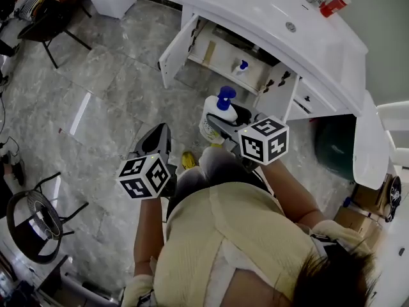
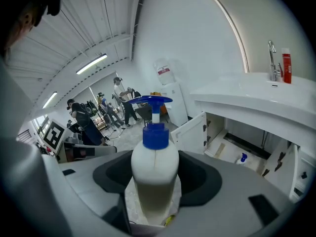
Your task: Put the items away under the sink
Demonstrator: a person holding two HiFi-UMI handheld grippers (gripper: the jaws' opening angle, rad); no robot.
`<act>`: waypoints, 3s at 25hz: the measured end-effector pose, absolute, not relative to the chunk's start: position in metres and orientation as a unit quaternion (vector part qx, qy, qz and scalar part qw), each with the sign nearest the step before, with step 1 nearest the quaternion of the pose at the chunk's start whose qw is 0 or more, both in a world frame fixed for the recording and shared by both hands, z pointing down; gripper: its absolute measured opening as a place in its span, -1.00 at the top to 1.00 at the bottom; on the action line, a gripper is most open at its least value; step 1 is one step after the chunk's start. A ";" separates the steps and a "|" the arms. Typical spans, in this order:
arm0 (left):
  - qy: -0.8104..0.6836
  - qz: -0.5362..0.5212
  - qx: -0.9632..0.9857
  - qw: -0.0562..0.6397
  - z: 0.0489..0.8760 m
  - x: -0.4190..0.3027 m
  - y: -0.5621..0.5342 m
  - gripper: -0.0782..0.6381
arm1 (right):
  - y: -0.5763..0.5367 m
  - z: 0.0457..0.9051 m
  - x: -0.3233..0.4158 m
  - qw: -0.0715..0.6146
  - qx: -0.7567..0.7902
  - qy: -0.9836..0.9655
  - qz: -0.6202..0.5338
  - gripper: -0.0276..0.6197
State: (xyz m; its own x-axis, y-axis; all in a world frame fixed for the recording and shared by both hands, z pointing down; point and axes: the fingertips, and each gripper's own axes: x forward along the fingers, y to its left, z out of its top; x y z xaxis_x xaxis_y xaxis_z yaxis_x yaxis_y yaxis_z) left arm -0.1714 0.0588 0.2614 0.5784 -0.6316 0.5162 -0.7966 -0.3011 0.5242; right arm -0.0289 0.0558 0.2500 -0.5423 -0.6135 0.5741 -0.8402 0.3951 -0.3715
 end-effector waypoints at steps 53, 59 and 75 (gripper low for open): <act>-0.424 0.185 0.766 0.447 0.433 -0.051 -0.089 0.64 | -0.154 0.460 0.068 0.238 0.444 -0.775 0.382 0.05; -0.420 0.192 0.760 0.456 0.461 -0.041 -0.097 0.64 | -0.170 0.487 0.076 0.240 0.452 -0.768 0.385 0.05; -0.417 0.214 0.746 0.472 0.523 -0.035 -0.119 0.64 | -0.211 0.553 0.097 0.244 0.477 -0.747 0.393 0.05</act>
